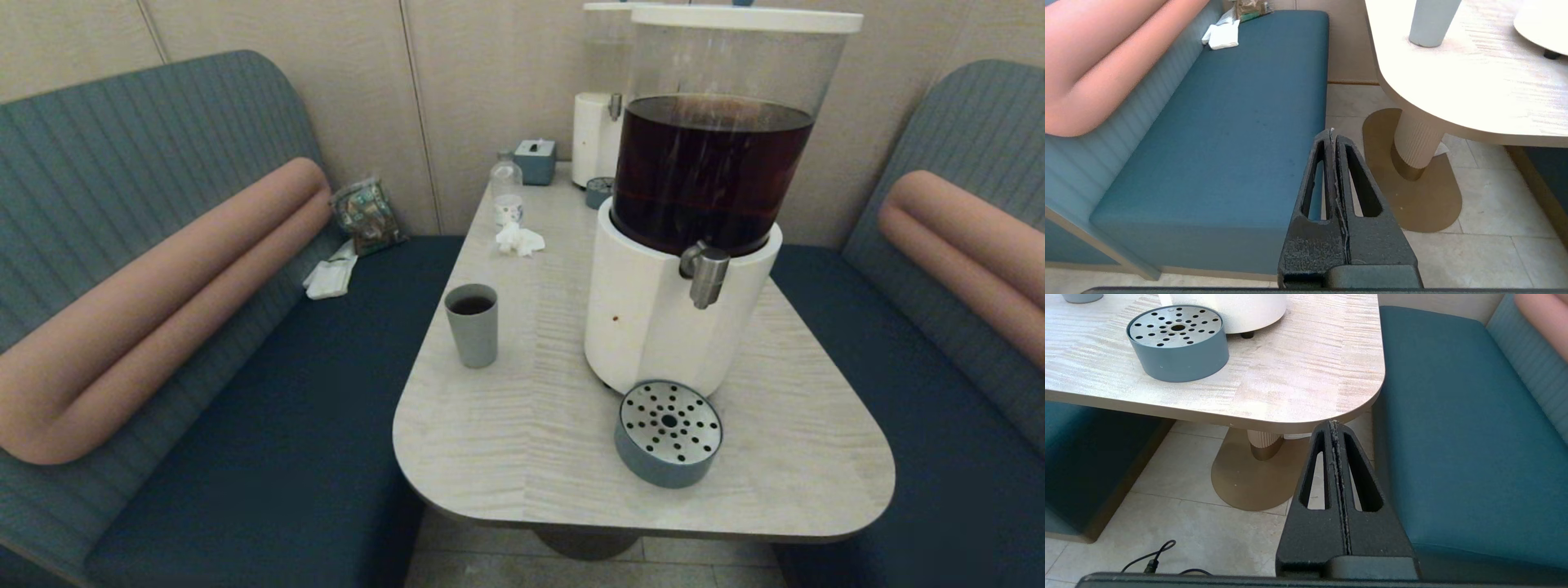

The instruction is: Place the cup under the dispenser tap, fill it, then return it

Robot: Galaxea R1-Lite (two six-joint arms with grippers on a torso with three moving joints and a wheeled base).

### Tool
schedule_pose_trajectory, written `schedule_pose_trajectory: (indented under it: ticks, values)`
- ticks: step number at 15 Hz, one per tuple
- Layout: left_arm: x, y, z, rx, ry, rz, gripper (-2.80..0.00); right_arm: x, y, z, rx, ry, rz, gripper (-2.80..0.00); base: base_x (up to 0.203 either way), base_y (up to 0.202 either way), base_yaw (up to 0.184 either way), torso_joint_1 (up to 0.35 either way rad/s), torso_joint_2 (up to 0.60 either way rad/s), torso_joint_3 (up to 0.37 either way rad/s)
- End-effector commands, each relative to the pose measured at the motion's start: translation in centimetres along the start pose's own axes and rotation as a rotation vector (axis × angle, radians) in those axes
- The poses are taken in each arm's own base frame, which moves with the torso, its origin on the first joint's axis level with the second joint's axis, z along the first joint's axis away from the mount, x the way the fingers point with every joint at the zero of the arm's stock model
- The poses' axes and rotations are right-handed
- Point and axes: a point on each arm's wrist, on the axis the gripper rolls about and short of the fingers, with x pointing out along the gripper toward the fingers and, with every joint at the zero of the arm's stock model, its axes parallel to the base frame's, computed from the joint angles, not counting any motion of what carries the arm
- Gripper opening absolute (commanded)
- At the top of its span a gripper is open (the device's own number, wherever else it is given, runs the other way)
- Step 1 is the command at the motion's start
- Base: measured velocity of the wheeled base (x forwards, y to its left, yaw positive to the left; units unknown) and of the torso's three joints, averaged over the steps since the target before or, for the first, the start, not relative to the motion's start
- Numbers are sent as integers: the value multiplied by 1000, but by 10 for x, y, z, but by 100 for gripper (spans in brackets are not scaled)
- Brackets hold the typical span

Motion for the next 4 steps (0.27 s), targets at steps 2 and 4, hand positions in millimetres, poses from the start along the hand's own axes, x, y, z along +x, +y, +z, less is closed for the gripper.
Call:
schedule_pose_trajectory:
  ticks: [2,4]
  values:
    - [0,0,0,4,1,0,-280,0,0,0,0,0,1,-280,0,0,0,0,0,0]
    - [0,0,0,4,3,1,-280,0,0,0,0,0,1,-280,0,0,0,0,0,0]
